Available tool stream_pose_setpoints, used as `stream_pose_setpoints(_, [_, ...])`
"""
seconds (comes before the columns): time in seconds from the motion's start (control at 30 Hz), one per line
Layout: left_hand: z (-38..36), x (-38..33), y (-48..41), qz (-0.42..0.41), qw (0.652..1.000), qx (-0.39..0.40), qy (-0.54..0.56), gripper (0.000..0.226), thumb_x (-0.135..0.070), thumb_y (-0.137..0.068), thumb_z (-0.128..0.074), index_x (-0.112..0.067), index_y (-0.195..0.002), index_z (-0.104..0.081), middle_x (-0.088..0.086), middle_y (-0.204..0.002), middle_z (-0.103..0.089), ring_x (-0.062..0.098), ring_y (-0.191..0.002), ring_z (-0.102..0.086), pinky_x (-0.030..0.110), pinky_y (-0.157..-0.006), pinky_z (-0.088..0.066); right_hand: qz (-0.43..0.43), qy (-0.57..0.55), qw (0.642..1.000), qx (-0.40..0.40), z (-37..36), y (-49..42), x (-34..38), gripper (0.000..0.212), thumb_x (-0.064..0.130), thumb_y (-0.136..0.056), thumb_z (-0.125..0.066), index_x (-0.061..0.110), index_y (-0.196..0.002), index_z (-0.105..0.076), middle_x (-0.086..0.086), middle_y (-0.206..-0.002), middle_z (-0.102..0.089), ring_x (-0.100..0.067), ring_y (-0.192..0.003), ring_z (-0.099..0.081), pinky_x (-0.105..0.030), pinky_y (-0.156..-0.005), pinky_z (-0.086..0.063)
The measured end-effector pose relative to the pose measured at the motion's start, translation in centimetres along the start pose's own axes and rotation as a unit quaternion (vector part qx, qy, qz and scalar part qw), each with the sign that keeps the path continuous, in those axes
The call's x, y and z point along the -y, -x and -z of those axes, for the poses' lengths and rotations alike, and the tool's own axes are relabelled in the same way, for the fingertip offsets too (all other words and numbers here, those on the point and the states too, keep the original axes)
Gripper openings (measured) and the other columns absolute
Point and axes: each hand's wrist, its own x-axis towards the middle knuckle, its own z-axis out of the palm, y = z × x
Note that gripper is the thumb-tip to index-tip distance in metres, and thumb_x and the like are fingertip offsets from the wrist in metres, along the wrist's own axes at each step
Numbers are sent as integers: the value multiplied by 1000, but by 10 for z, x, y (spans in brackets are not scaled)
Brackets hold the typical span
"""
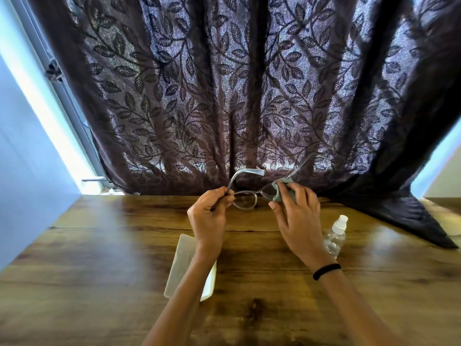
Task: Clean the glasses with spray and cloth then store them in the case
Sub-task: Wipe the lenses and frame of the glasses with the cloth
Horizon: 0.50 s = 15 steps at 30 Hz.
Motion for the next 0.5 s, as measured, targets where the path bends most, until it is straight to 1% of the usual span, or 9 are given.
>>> stream_pose_setpoints(0.07, [-1,0,0,-2,1000,-4,1,21,14,-74,-64,5,-92,-68,5,-79,-67,5,-71,-66,24,-70,-57,-6,-30,999,11,-1,0,2,52,44,-93,-32,15,-135,-42,-7,-128,-46,-26,-117,-36,-43,-96,-36])
stream_pose_setpoints(0.1, [-1,0,0,-2,1000,-6,4,21,15,-74,-64,5,-92,-68,4,-78,-67,4,-71,-66,22,-69,-56,-3,-44,999,8,-2,0,2,48,41,-93,-37,16,-135,-42,-7,-127,-46,-25,-116,-35,-43,-96,-36])
stream_pose_setpoints(0.2, [-3,0,-1,4,1000,-9,12,21,16,-74,-63,4,-91,-68,3,-78,-67,3,-70,-66,20,-69,-56,12,-90,996,-4,-3,-1,4,41,22,-92,-49,19,-133,-45,-6,-124,-48,-22,-113,-34,-42,-95,-36])
stream_pose_setpoints(0.27, [-4,0,-1,6,1000,-12,12,22,16,-74,-63,3,-91,-69,4,-78,-67,3,-70,-66,20,-69,-56,22,-122,992,-8,-3,-2,7,42,13,-90,-52,21,-131,-48,-3,-121,-50,-20,-111,-34,-41,-94,-38])
stream_pose_setpoints(0.33, [-4,0,-1,8,1000,-16,14,22,17,-74,-63,3,-91,-69,4,-77,-66,1,-69,-65,19,-68,-55,30,-150,988,-15,-2,-3,8,44,5,-88,-53,22,-128,-51,-1,-119,-54,-19,-109,-36,-43,-93,-40])
stream_pose_setpoints(0.5, [-3,1,0,12,1000,-21,18,21,17,-74,-63,5,-91,-68,4,-79,-67,2,-69,-65,18,-67,-55,47,-171,983,-46,0,-6,6,41,0,-83,-60,20,-119,-60,2,-111,-62,-16,-105,-40,-43,-87,-45])
